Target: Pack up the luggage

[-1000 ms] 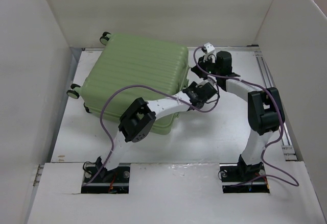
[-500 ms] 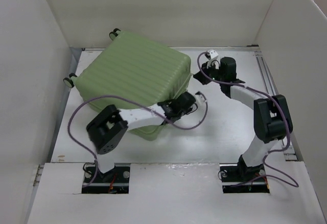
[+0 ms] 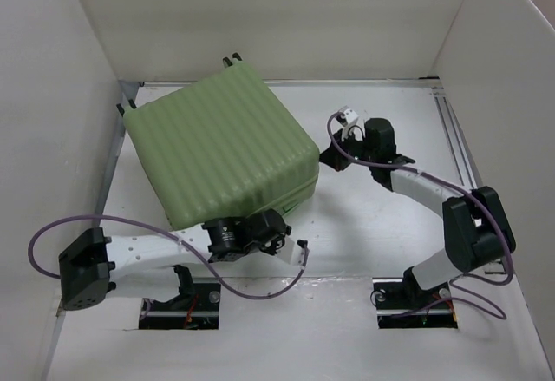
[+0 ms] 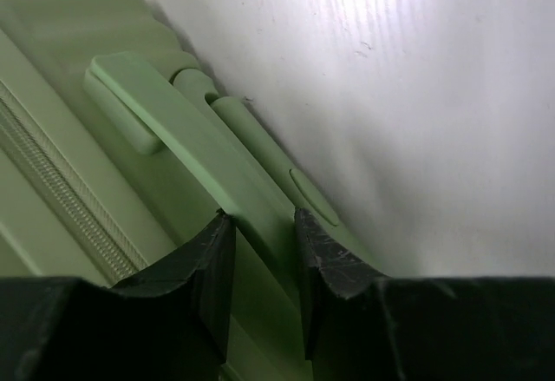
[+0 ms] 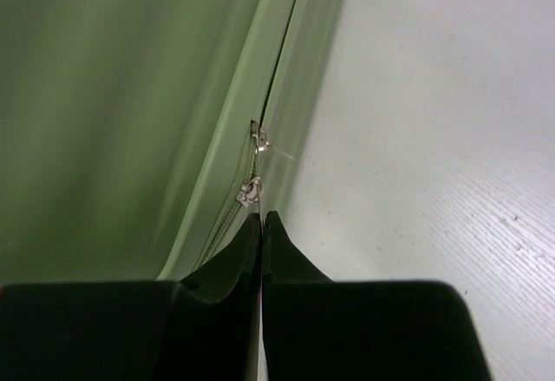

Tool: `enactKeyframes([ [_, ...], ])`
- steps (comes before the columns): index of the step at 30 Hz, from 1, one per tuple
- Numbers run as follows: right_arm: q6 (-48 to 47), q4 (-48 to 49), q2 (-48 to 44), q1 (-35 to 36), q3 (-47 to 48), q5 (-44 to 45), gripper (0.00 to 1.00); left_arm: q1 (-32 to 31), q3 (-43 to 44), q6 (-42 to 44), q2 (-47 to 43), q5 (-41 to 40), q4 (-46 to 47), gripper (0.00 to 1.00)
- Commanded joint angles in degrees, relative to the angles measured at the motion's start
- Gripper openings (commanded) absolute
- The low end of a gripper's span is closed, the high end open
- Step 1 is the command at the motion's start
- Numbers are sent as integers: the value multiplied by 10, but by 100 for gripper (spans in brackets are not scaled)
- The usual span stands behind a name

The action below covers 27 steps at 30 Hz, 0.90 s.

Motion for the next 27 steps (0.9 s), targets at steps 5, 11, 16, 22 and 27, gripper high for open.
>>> enactKeyframes([
  [5,-44,152,119,-43,136,191,0,-113,-87,92,-90,165,-193,0],
  [11,2,173,157,-26,171,164,0,-118,-102,69,-124,152,-187,0],
  [16,-3,196,134,-10,116,163,0,-118,-73,-14,-119,108,-106,0],
  [22,2,209,141,-10,105,135,0,-23,124,-172,-82,-28,2,16],
  [27,7,209,170,-16,136,102,0,282,477,-329,49,41,-136,24],
])
